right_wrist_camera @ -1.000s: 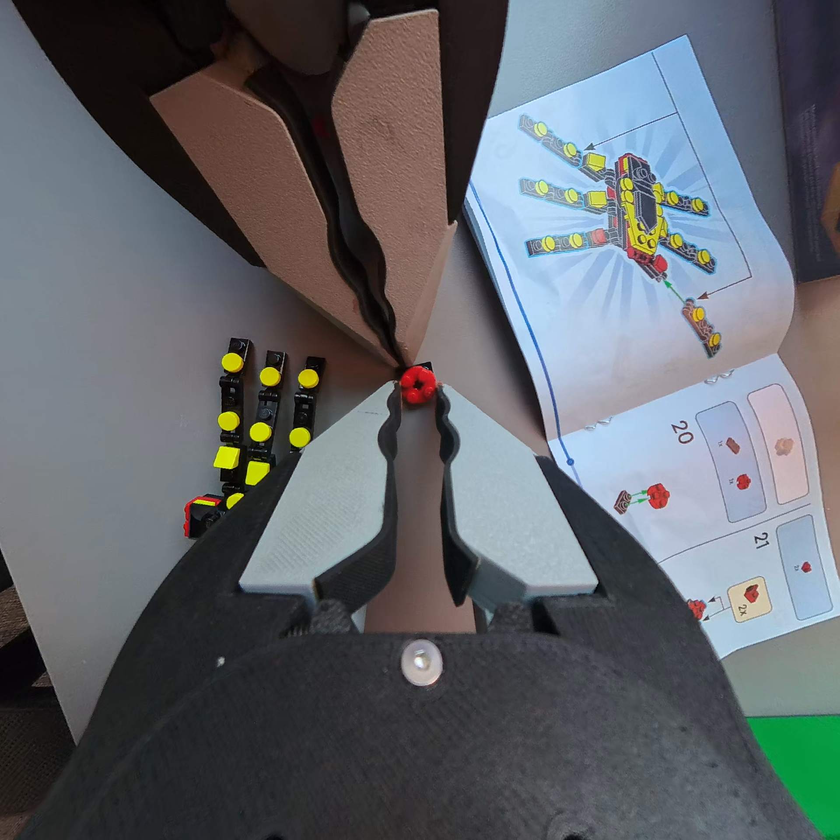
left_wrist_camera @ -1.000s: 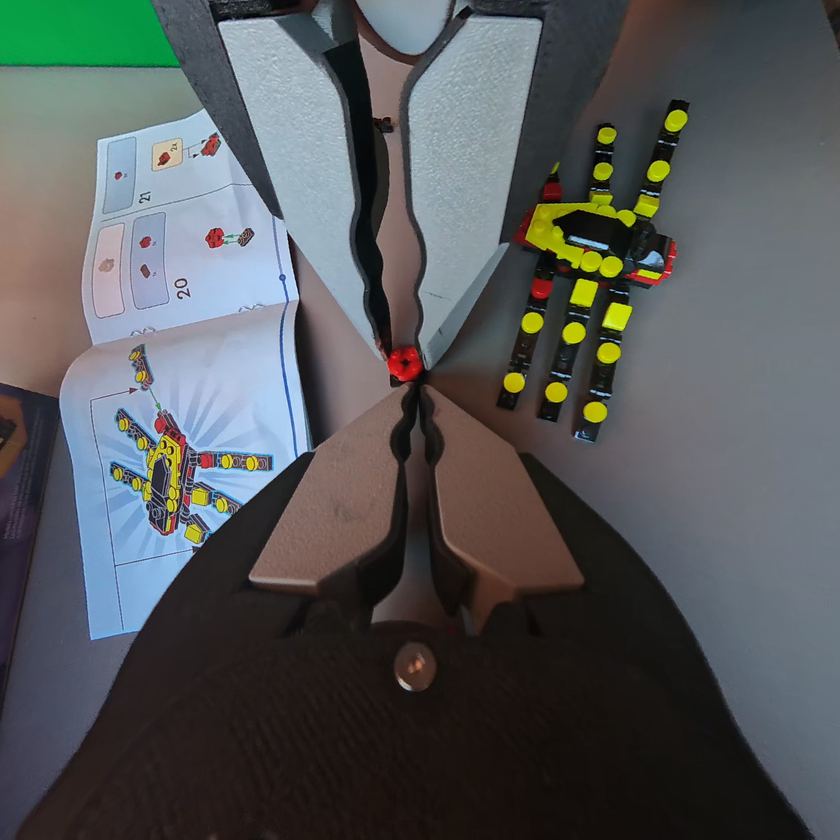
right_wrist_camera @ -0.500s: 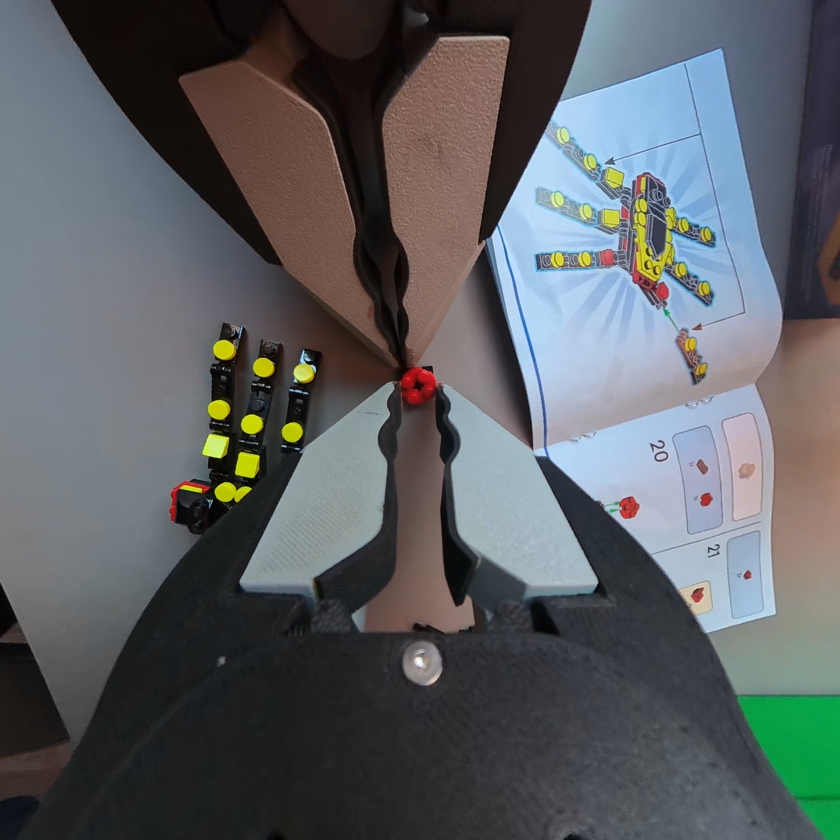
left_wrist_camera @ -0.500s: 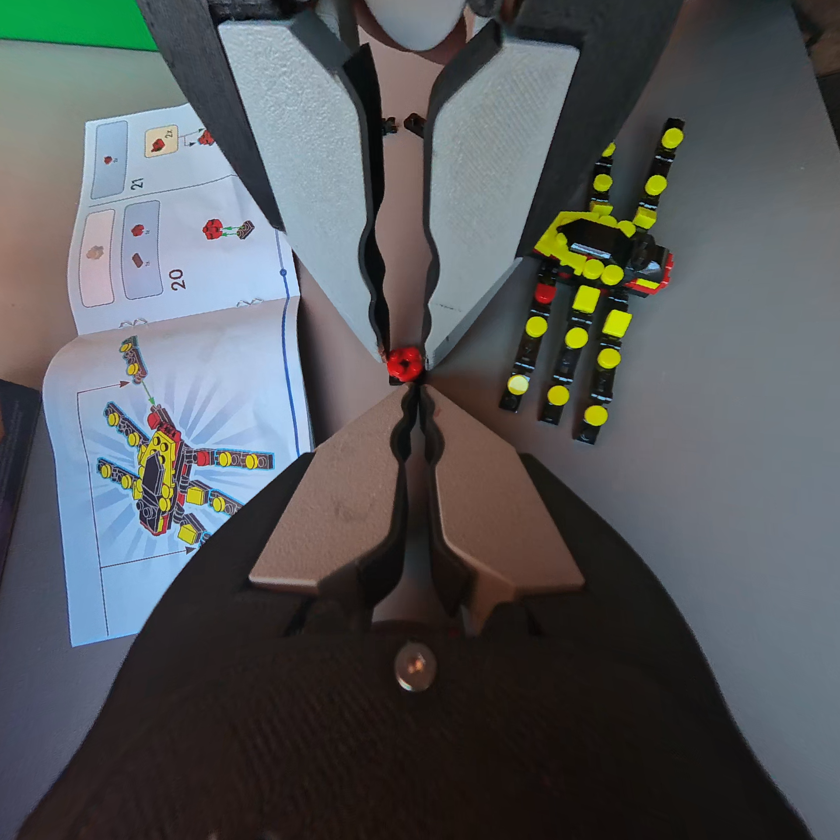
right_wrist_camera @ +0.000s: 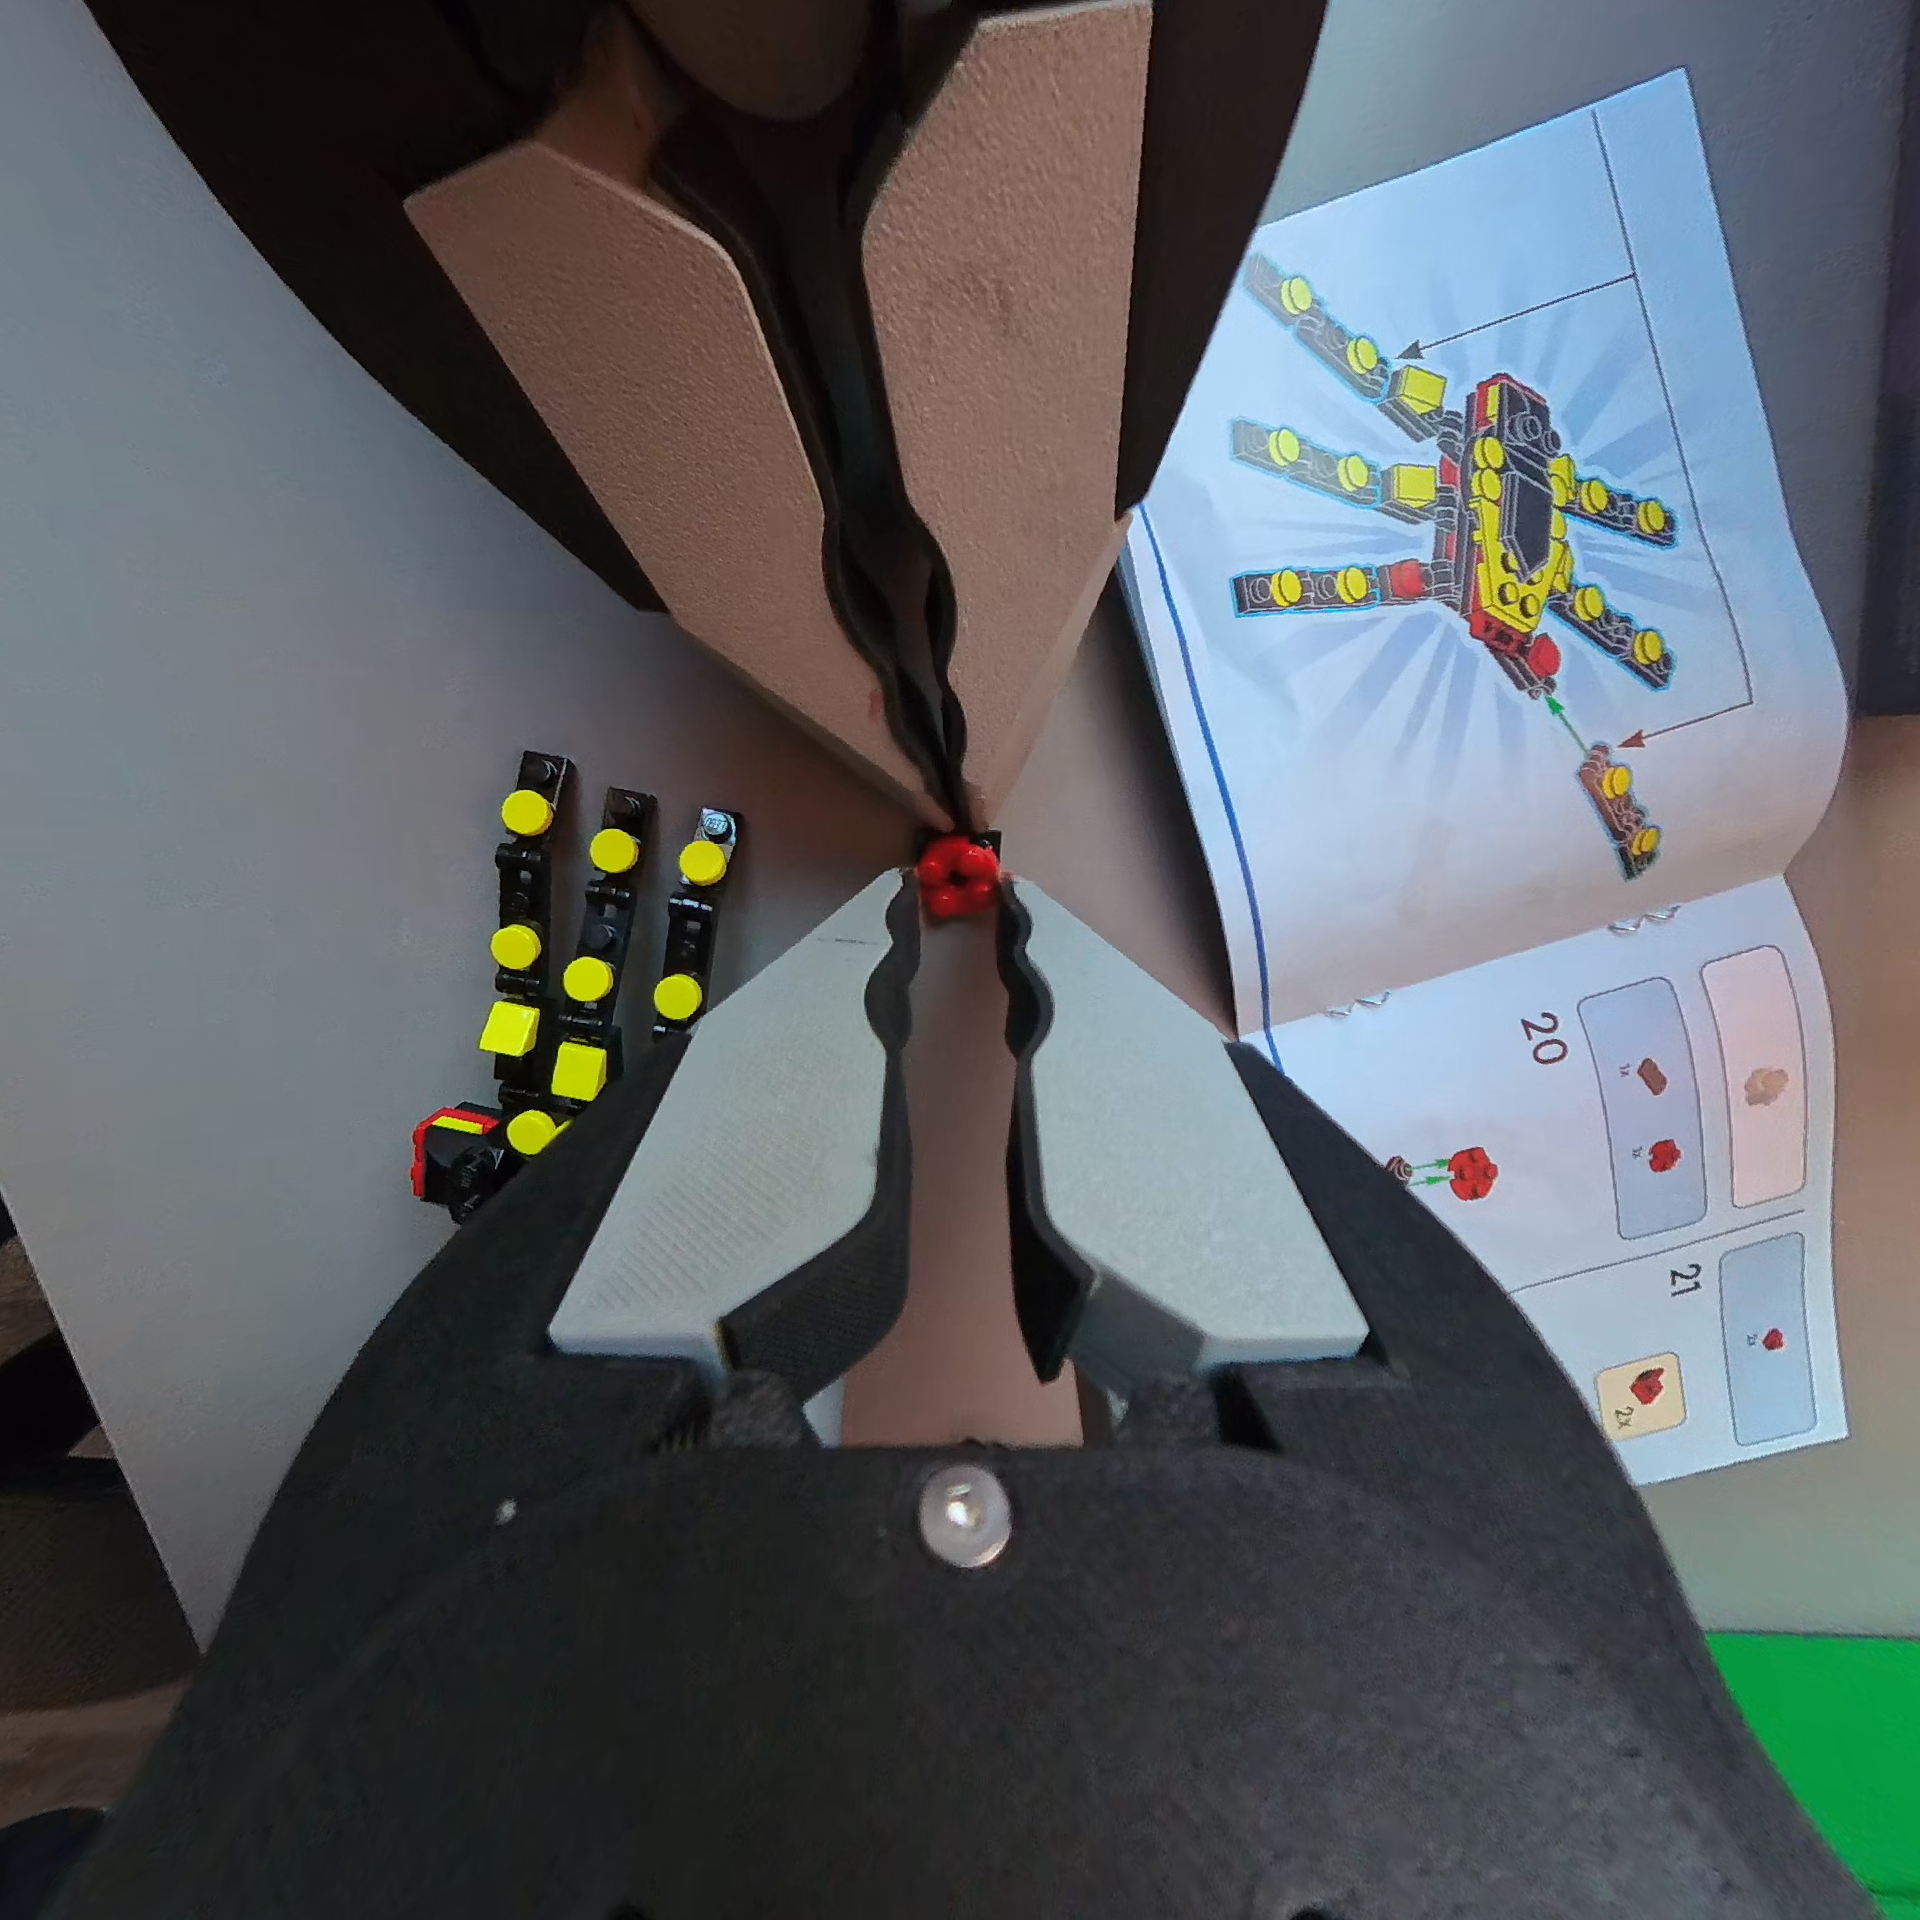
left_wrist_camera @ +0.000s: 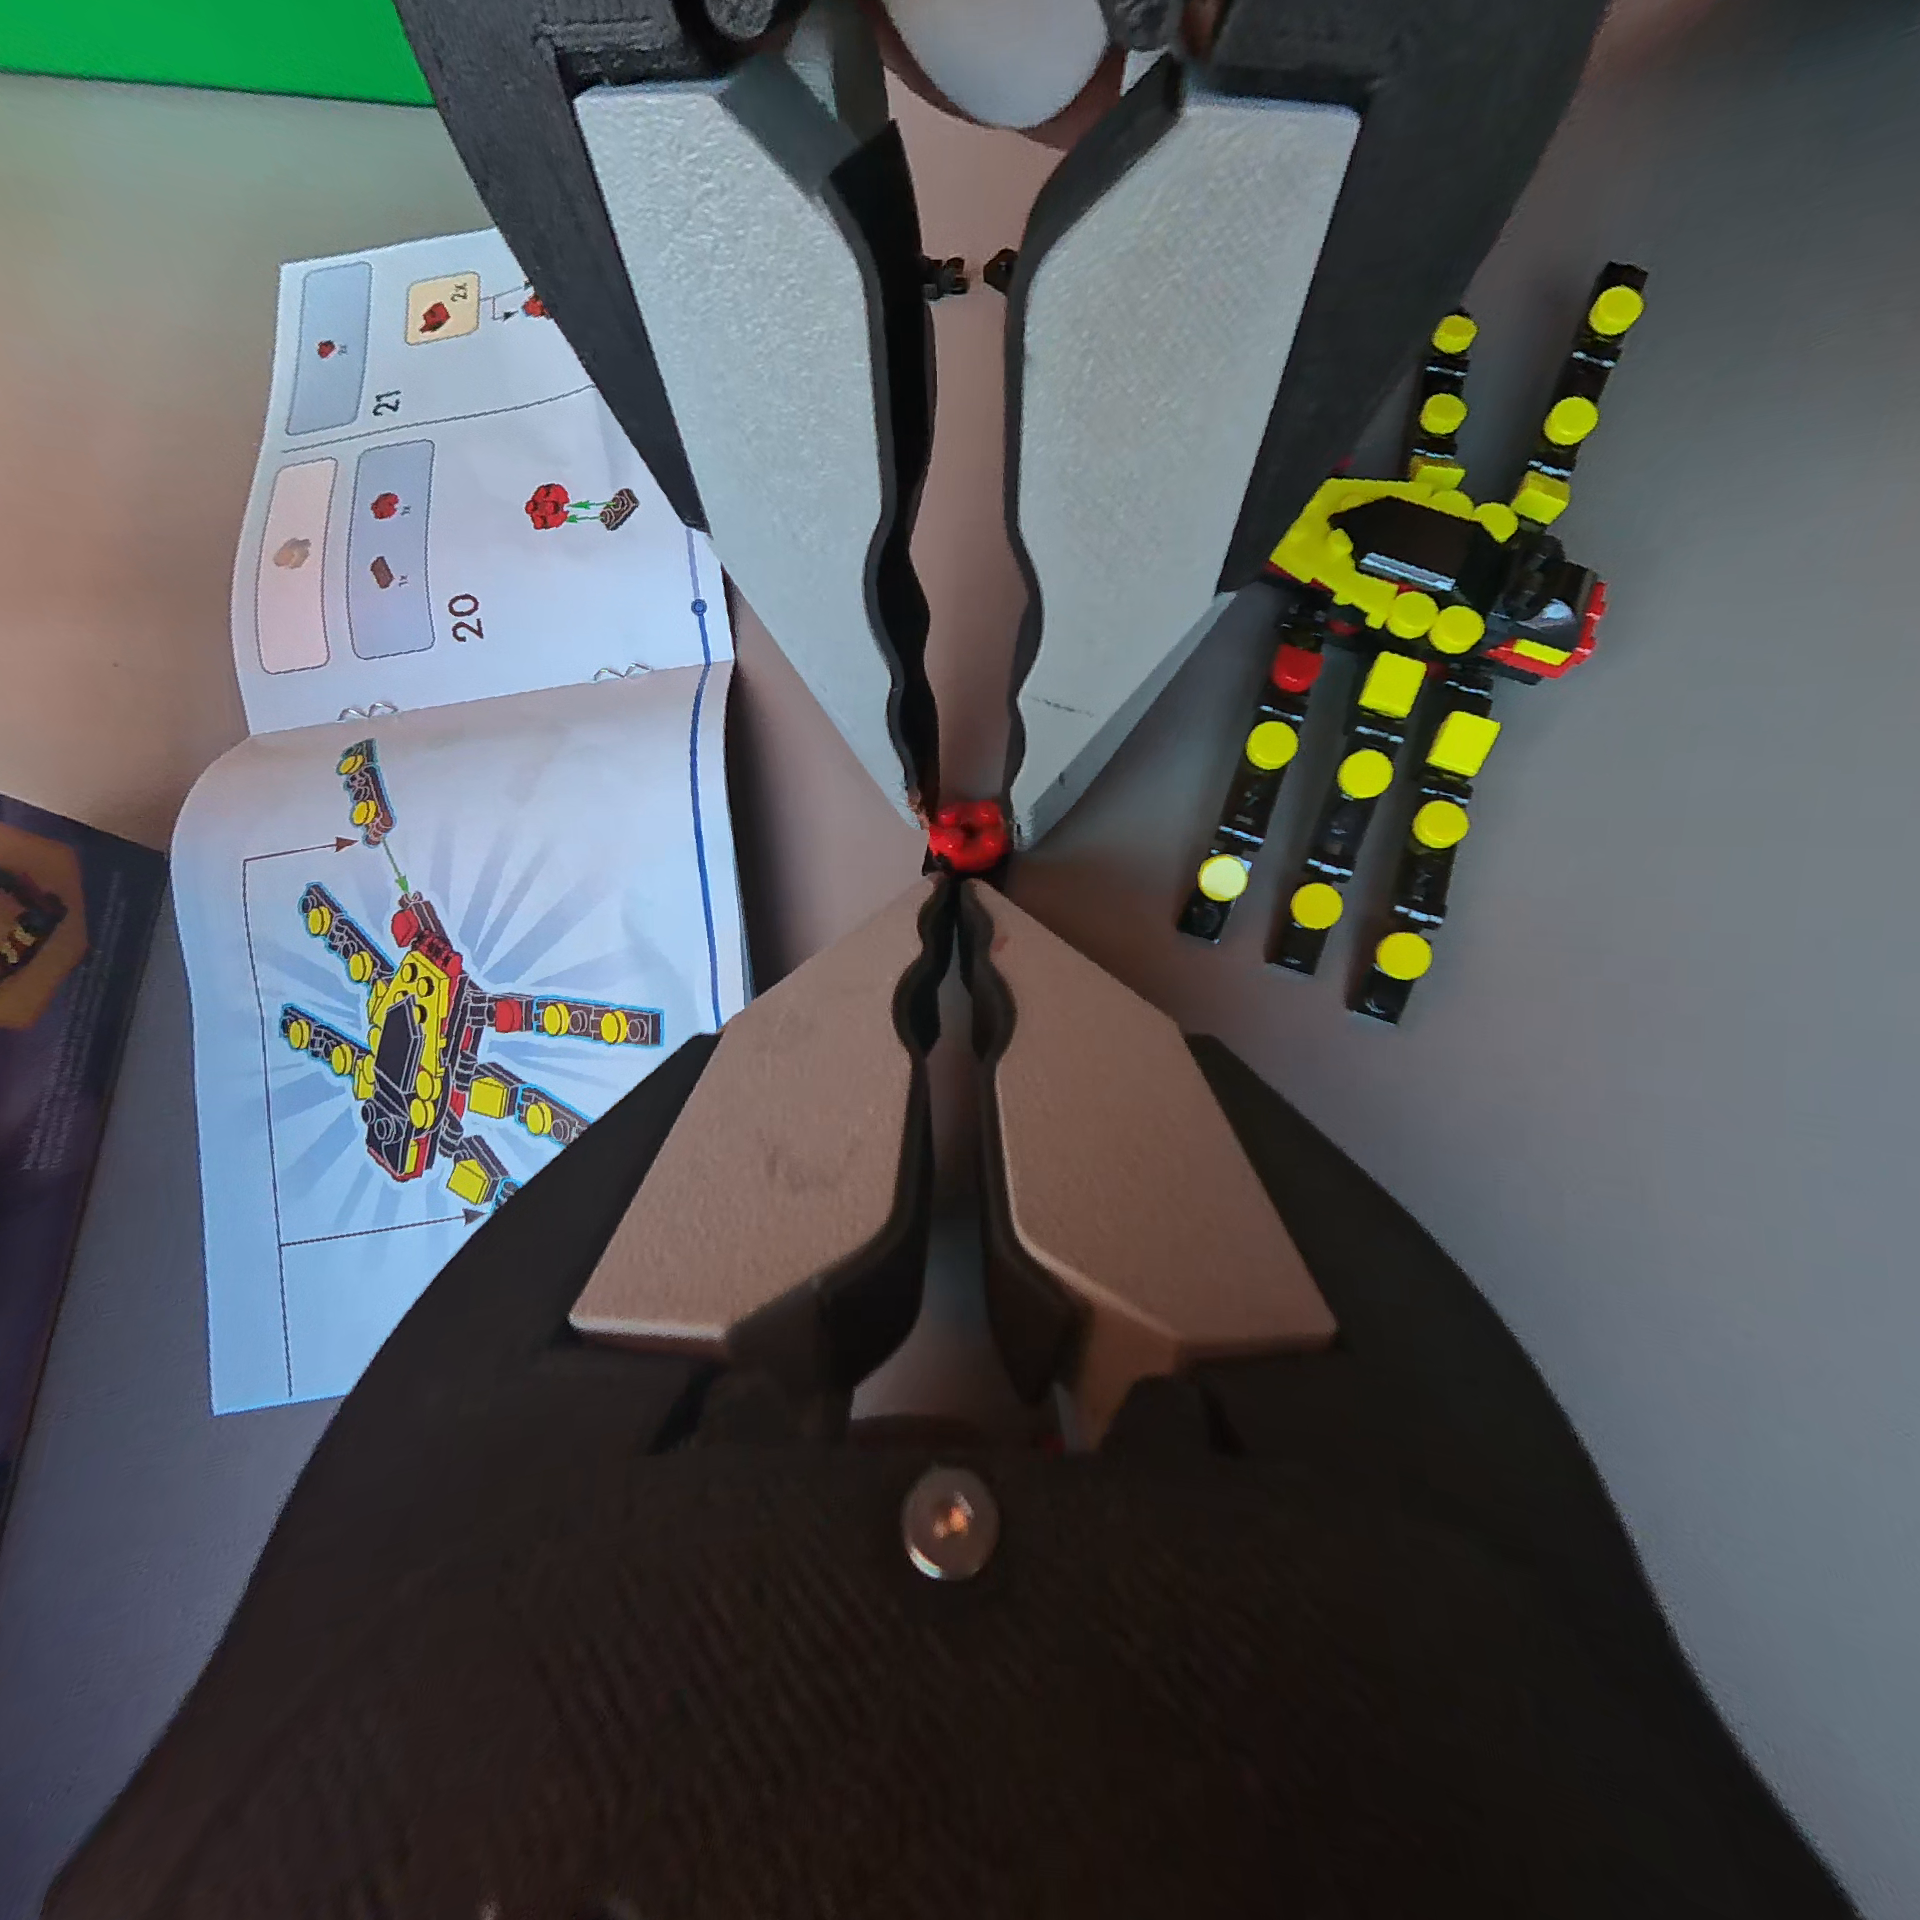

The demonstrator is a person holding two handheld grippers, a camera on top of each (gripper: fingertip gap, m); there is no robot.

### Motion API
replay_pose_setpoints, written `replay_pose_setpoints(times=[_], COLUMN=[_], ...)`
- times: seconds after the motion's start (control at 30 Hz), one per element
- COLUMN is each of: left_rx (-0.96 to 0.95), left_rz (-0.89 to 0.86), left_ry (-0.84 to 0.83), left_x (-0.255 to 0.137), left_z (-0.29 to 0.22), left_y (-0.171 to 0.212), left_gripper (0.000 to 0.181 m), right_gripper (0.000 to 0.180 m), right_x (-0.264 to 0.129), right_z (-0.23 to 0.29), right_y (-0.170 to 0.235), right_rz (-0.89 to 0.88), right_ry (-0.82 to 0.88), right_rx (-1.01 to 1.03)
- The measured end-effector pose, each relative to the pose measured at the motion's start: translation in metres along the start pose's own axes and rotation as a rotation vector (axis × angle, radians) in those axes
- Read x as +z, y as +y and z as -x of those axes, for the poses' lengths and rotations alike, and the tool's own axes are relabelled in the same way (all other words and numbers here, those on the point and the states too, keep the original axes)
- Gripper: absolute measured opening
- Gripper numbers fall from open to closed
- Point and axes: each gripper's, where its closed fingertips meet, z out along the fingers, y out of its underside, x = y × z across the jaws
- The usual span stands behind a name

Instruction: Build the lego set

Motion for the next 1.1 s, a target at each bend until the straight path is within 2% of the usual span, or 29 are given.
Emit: replay_pose_setpoints(times=[0.3, 0.7, 1.1], left_rx=[-0.010, -0.018, 0.015], left_rz=[-0.006, -0.002, -0.002], left_ry=[0.049, 0.060, 0.026], left_x=[-0.003, -0.003, -0.003], left_z=[-0.005, -0.006, -0.007], left_y=[0.002, 0.002, 0.003], left_gripper=[0.000, 0.000, 0.000], right_gripper=[0.012, 0.012, 0.012], right_x=[0.000, -0.013, -0.003], right_z=[-0.001, 0.006, 0.006], right_y=[-0.004, -0.007, -0.009], right_rz=[-0.090, -0.212, -0.196], right_ry=[-0.058, -0.064, -0.061], right_rx=[0.085, 0.012, 0.032])
